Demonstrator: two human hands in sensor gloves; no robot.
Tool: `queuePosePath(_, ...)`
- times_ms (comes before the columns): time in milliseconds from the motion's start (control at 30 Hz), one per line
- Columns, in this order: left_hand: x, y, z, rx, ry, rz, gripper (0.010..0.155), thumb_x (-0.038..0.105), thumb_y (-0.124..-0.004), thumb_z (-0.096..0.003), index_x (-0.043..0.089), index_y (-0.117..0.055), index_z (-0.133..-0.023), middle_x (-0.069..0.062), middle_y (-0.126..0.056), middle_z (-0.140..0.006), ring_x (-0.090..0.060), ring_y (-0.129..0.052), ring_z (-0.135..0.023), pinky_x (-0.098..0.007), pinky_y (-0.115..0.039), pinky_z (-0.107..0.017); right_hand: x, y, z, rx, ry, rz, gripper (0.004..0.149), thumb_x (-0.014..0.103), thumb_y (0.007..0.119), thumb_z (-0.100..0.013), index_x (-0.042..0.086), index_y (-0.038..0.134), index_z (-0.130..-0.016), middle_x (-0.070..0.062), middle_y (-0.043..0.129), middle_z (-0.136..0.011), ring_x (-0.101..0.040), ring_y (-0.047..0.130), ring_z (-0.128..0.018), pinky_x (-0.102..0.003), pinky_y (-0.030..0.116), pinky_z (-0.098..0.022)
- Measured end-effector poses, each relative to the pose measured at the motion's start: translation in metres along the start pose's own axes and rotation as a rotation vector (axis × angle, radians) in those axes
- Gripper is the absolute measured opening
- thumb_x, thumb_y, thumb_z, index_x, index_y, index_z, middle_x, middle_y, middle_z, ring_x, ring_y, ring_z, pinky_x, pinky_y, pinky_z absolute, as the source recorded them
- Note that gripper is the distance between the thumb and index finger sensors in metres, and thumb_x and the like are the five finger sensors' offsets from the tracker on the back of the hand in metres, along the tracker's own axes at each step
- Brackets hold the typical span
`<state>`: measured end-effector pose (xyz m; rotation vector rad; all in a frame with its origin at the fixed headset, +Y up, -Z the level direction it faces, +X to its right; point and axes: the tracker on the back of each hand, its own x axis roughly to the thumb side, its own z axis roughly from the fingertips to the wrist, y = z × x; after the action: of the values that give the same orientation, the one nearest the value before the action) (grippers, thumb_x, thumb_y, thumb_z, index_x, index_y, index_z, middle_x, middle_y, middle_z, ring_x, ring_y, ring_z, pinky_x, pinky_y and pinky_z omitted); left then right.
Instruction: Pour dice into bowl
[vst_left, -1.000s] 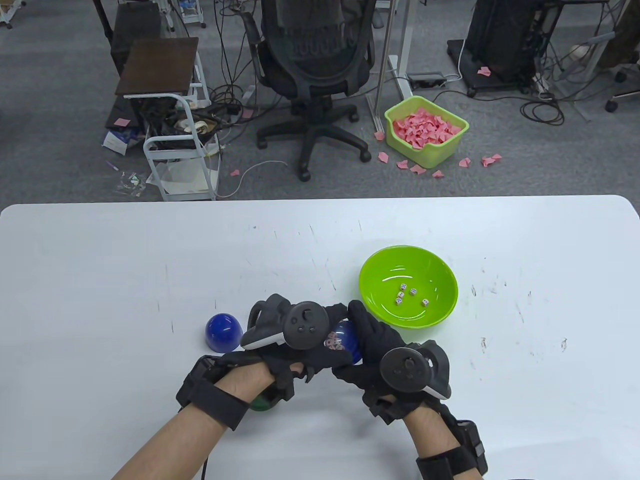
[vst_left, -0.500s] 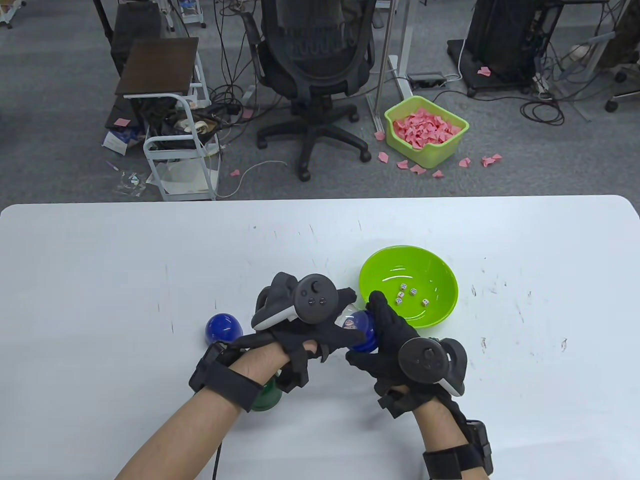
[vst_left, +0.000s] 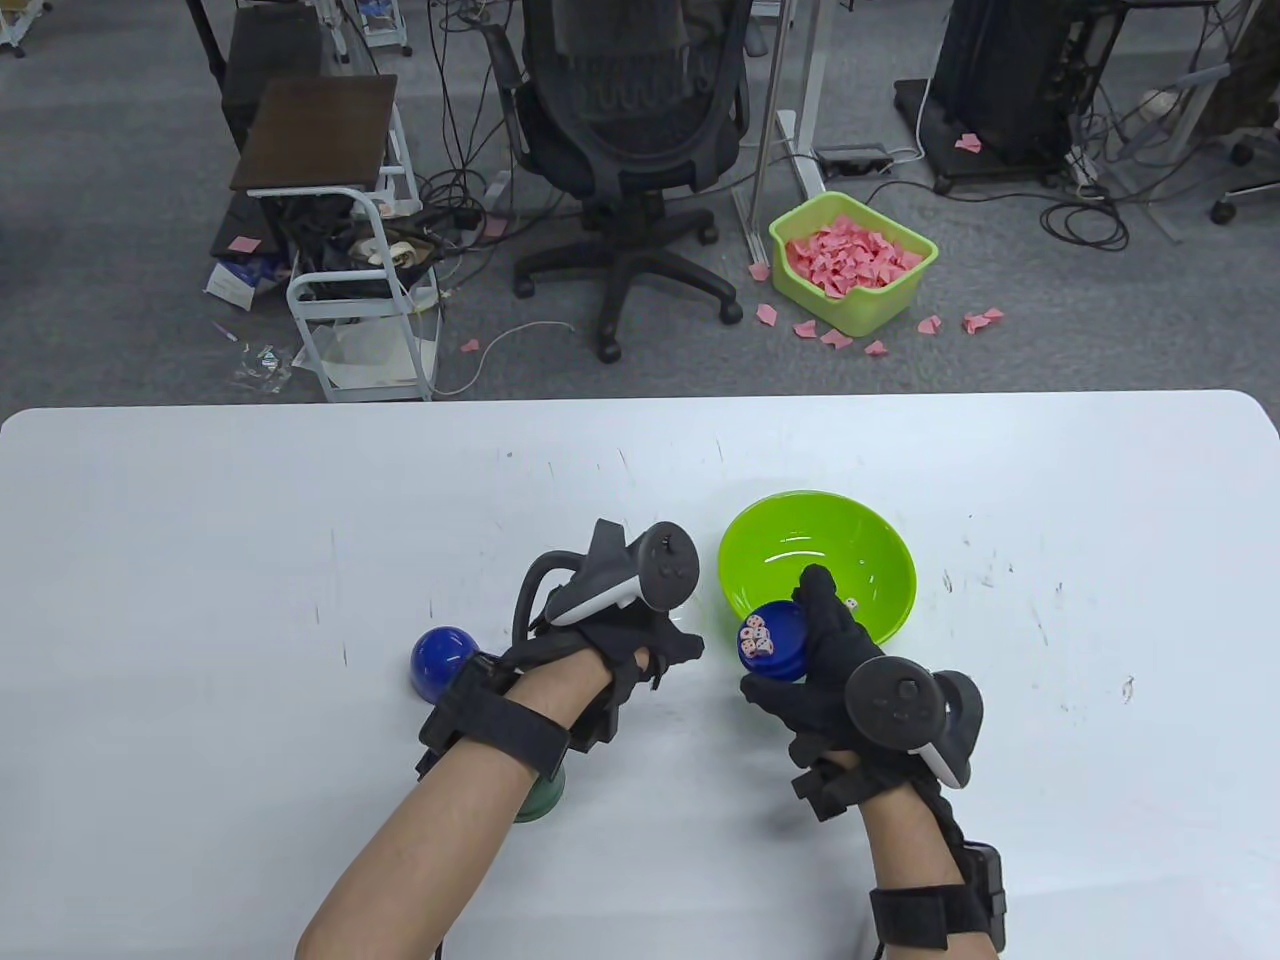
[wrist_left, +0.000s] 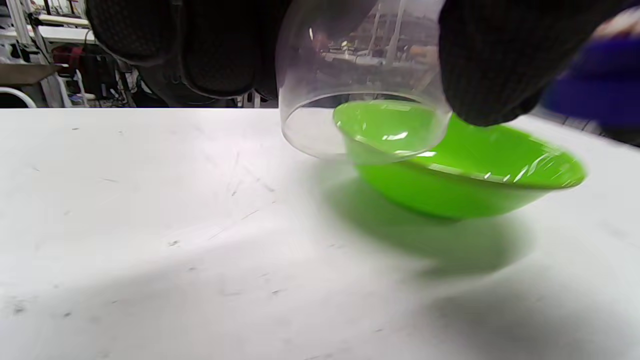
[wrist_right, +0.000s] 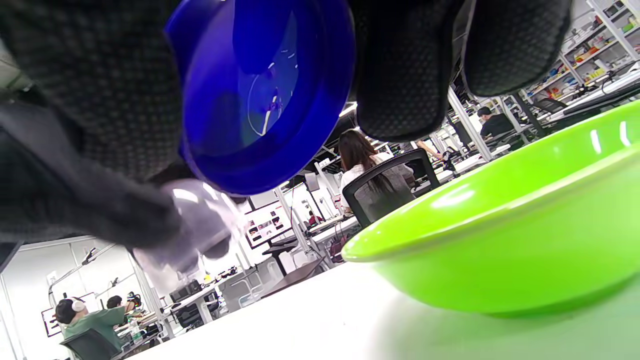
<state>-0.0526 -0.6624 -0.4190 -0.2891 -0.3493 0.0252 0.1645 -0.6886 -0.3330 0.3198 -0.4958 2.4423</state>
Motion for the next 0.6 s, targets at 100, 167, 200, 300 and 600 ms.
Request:
queuePosePath(100,0.005,-0.012,-0.012,-0.037,0.034,-0.088,0.087,0.059,-0.093,-0.0355,0.026,-0.055,-0.107,-0.008,-0.078,-0.106,-0.038,-0.075,-0.095,-0.061,-0.064,-0.073,-0.004,-0.002,0.000,-0.008,0.013,-0.006,0.109,0.047,0.099,-0.033,0.000,0.036,-0.108,-0.027,0.069,-0.105,-0.045,0.091,-0.065,-0.071,0.070,-0.057)
queuePosePath(167,0.008,-0.019,-0.019,-0.069,0.050,-0.136,0.087,0.059,-0.093,-0.0340,0.028,-0.057,-0.106,-0.007,-0.080,-0.105,-0.038,-0.075,-0.097,-0.061,-0.064,-0.074,-0.005,-0.003,0.000,-0.012,0.019,-0.013,0.109,0.047,0.099,-0.033,0.000,0.036,-0.108,-0.027,0.068,-0.105,-0.045,0.091,-0.065,-0.071,0.070,-0.057)
queuePosePath(200,0.010,-0.022,-0.021,-0.080,0.055,-0.156,0.086,0.059,-0.093,-0.0338,0.028,-0.058,-0.106,-0.006,-0.080,-0.105,-0.037,-0.075,-0.097,-0.061,-0.064,-0.074,-0.005,-0.003,0.000,-0.013,0.020,-0.013,0.109,0.047,0.099,-0.033,0.000,0.036,-0.108,-0.027,0.069,-0.105,-0.045,0.091,-0.065,-0.071,0.070,-0.058)
queuePosePath(300,0.013,-0.035,-0.030,-0.117,0.079,-0.219,0.086,0.059,-0.093,-0.0340,0.028,-0.058,-0.106,-0.006,-0.080,-0.106,-0.037,-0.074,-0.099,-0.061,-0.062,-0.075,-0.005,-0.004,0.000,-0.013,0.020,-0.011,0.109,0.047,0.099,-0.033,0.000,0.036,-0.108,-0.027,0.068,-0.105,-0.045,0.091,-0.065,-0.071,0.070,-0.057)
queuePosePath(600,0.009,-0.059,-0.040,-0.192,0.120,-0.293,0.085,0.061,-0.089,-0.0355,0.032,-0.055,-0.107,-0.003,-0.077,-0.109,-0.036,-0.071,-0.102,-0.060,-0.060,-0.076,-0.006,-0.004,0.000,-0.010,0.021,-0.008,0.109,0.048,0.099,-0.033,0.000,0.036,-0.108,-0.027,0.069,-0.105,-0.045,0.092,-0.065,-0.071,0.070,-0.057)
